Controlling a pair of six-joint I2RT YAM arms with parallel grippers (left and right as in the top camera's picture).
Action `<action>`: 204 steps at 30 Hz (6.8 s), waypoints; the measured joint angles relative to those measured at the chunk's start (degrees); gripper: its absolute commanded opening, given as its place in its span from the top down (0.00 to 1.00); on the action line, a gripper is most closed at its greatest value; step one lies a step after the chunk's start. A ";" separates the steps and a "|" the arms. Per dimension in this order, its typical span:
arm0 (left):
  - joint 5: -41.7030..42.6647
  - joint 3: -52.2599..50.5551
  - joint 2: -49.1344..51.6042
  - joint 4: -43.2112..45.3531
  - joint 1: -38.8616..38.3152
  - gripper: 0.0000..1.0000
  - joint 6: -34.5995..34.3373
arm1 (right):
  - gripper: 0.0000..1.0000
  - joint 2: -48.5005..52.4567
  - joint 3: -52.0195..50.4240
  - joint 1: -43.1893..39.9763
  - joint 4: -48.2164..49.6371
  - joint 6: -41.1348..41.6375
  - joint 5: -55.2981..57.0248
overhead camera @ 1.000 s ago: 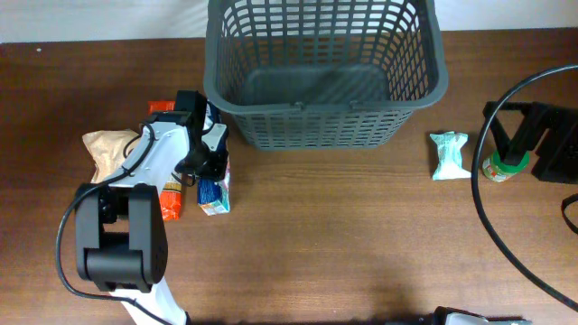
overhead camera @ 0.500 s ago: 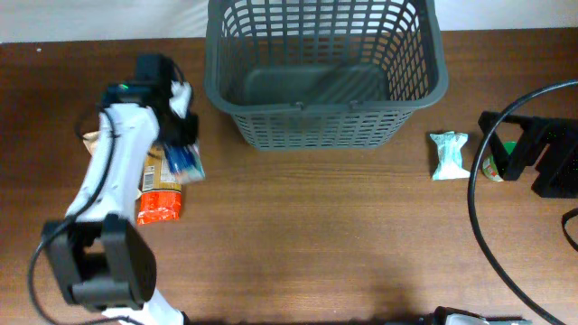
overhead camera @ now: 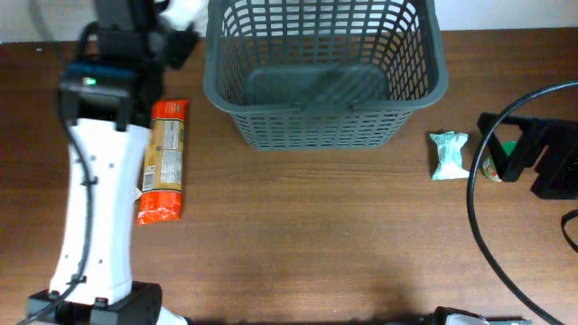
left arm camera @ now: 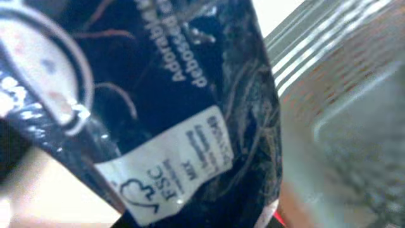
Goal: Pack container
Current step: 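Lift the blue box and lower it into the basket, then move the left gripper to the orange pasta package and grasp it, then carry the pasta package into the basket and release it, then move the left gripper to the beige bread bag and grasp it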
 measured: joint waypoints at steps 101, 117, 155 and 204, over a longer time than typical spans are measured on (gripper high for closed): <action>1.60 -24.41 29.18 -10.14 18.27 0.37 -41.07 | 0.00 0.22 -7.74 0.00 1.09 -5.22 5.84; 1.62 -10.93 31.54 -26.51 18.21 0.98 -40.19 | 0.00 0.22 -7.74 0.00 1.07 -5.25 5.84; 15.74 38.62 43.41 -16.96 -13.11 0.98 25.16 | 0.00 0.22 -7.74 0.00 0.26 -5.25 5.81; 2.08 29.97 5.38 -27.96 13.14 0.01 -8.46 | 0.00 1.77 -7.74 0.00 0.07 -5.27 5.84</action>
